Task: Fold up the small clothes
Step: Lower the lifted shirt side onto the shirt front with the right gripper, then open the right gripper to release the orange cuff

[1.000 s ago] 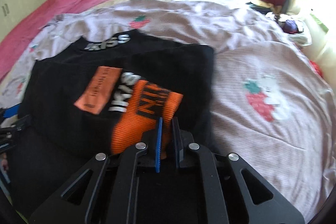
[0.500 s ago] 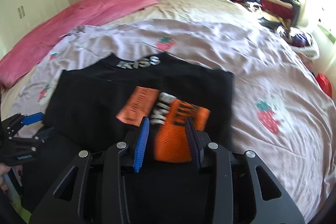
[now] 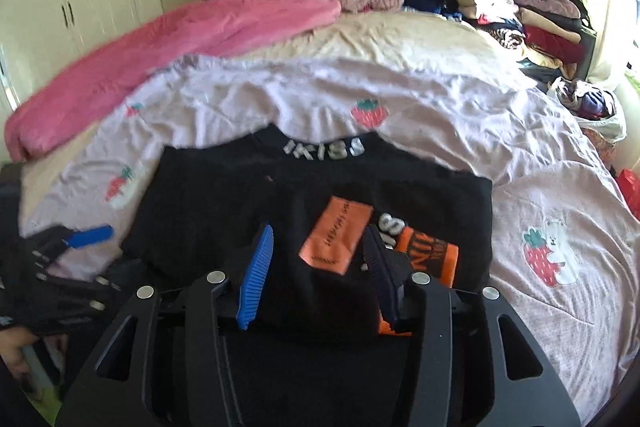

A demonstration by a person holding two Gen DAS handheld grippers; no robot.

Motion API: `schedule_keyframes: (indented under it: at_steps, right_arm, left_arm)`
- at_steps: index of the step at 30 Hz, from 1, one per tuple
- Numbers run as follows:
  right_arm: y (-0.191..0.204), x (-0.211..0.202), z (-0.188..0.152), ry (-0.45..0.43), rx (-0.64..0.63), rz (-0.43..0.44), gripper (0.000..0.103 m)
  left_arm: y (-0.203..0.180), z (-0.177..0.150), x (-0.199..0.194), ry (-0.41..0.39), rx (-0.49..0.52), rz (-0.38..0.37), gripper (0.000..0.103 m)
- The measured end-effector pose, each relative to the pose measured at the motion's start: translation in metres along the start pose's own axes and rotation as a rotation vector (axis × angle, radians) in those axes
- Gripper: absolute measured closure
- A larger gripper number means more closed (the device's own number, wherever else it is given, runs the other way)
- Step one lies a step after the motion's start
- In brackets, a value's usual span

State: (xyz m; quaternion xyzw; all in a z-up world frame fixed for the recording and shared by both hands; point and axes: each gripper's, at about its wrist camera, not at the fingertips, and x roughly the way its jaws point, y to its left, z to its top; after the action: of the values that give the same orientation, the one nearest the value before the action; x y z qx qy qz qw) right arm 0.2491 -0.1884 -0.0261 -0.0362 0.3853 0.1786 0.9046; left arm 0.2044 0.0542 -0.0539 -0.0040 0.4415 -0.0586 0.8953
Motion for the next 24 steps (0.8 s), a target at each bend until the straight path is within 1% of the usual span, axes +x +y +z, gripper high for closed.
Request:
schedule_keyframes:
  at_steps: [2,4,5,8,10,12,14,19,20,22,24]
  right_arm:
    - [-0.001,0.007,-0.001,0.014,0.011,0.017,0.057]
    - [-0.002,0.017,-0.001,0.042,0.028,0.047,0.057]
    - [-0.002,0.024,-0.003,0.062,0.034,0.052,0.057]
    - [-0.007,0.041,-0.010,0.122,0.048,0.014,0.057]
    - [-0.017,0.051,-0.018,0.147,0.075,-0.040,0.057]
    - [-0.027,0.054,-0.026,0.153,0.118,-0.035,0.057]
    - [-0.032,0.053,-0.029,0.145,0.137,-0.024,0.057]
    - [-0.034,0.034,-0.030,0.101,0.131,-0.040,0.057]
    - [-0.034,0.030,-0.030,0.094,0.131,-0.038,0.054]
    - [-0.033,0.020,-0.029,0.074,0.128,-0.045,0.043]
    - [-0.031,0.011,-0.027,0.051,0.120,-0.047,0.040]
  left_arm:
    - [0.001,0.000,-0.005,-0.008,-0.005,-0.002,0.032]
    - [0.003,-0.001,-0.009,-0.002,-0.010,-0.008,0.028]
    - [0.004,-0.002,-0.010,0.003,-0.011,-0.012,0.028]
    - [0.005,-0.005,-0.015,0.000,-0.005,-0.003,0.028]
    - [0.006,-0.007,-0.019,-0.001,-0.007,-0.005,0.028]
    - [0.008,-0.008,-0.022,-0.005,-0.010,-0.004,0.028]
    - [0.010,-0.009,-0.027,-0.011,-0.020,-0.010,0.028]
    - [0.015,-0.009,-0.039,-0.028,-0.043,-0.014,0.026]
    - [0.015,-0.009,-0.041,-0.035,-0.044,-0.012,0.024]
    - [0.017,-0.009,-0.047,-0.044,-0.053,0.003,0.021]
    - [0.020,-0.010,-0.052,-0.055,-0.065,0.012,0.015]
